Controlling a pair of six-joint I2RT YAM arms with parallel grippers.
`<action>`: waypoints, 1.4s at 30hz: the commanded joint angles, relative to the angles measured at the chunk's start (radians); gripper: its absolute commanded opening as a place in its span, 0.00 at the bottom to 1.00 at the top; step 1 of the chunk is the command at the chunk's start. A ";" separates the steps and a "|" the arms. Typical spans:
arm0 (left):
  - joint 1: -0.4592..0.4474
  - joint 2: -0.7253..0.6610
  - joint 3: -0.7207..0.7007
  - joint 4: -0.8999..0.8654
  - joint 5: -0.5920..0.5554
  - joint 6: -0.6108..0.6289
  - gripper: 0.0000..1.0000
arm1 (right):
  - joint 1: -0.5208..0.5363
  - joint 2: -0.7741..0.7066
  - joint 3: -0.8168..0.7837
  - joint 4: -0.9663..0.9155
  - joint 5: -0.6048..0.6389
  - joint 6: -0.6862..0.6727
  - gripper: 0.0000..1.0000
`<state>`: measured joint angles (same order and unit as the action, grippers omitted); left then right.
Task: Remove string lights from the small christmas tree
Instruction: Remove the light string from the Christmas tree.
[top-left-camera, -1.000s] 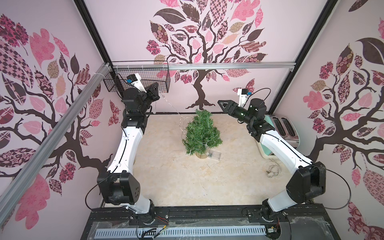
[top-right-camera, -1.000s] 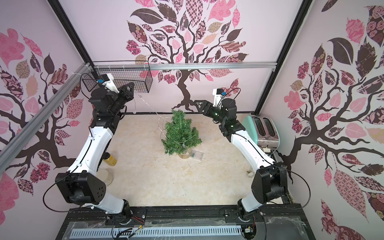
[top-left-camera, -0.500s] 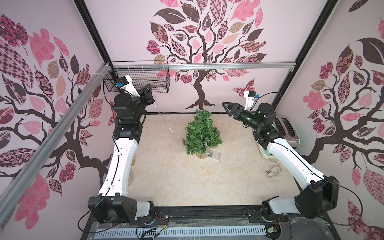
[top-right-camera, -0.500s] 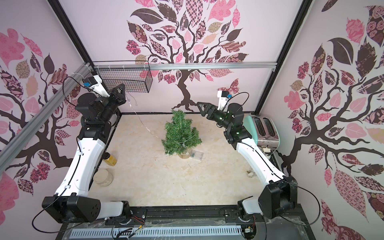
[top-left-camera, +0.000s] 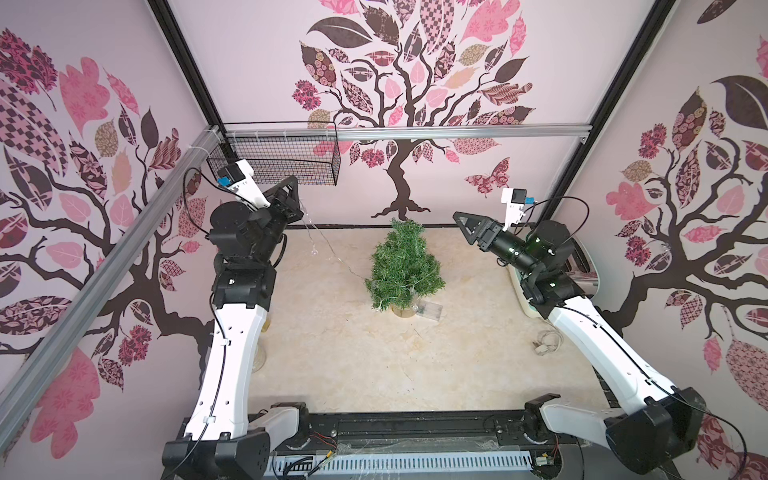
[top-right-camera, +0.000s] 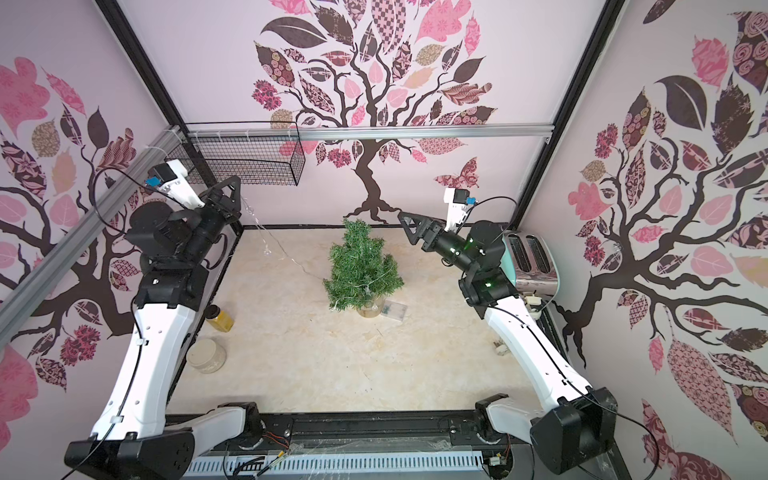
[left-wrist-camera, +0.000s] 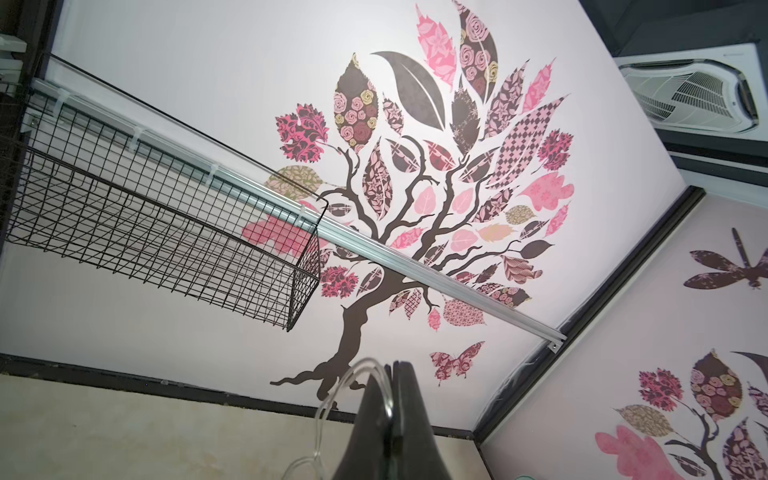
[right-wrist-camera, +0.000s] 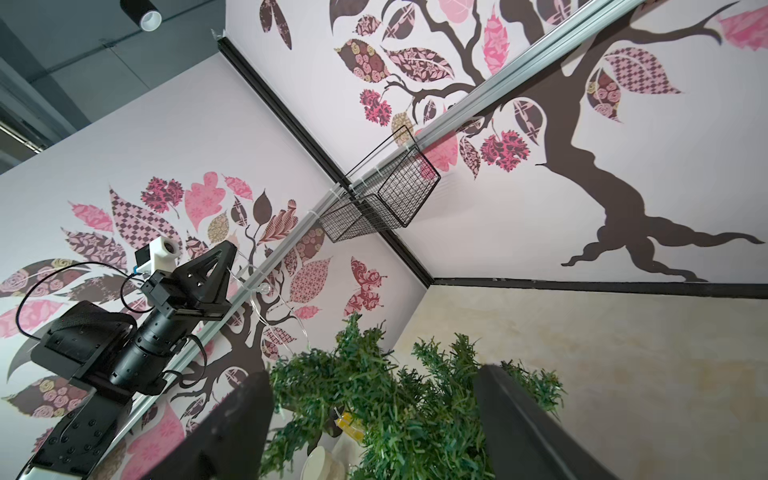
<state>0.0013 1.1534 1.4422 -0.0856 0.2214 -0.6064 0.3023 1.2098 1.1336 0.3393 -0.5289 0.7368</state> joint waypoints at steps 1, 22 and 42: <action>-0.001 -0.044 -0.008 -0.032 0.029 -0.012 0.00 | 0.004 0.001 -0.029 0.071 -0.096 0.047 0.82; -0.007 -0.037 0.209 -0.120 0.094 -0.065 0.00 | 0.120 -0.115 -0.057 -0.128 -0.172 -0.244 0.80; -0.142 -0.114 0.184 -0.066 0.241 -0.238 0.00 | 0.473 -0.152 -0.118 -0.350 0.174 -0.677 0.81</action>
<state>-0.1356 1.0595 1.6478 -0.1944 0.4175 -0.7914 0.7177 1.0603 1.0180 0.0307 -0.4618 0.1688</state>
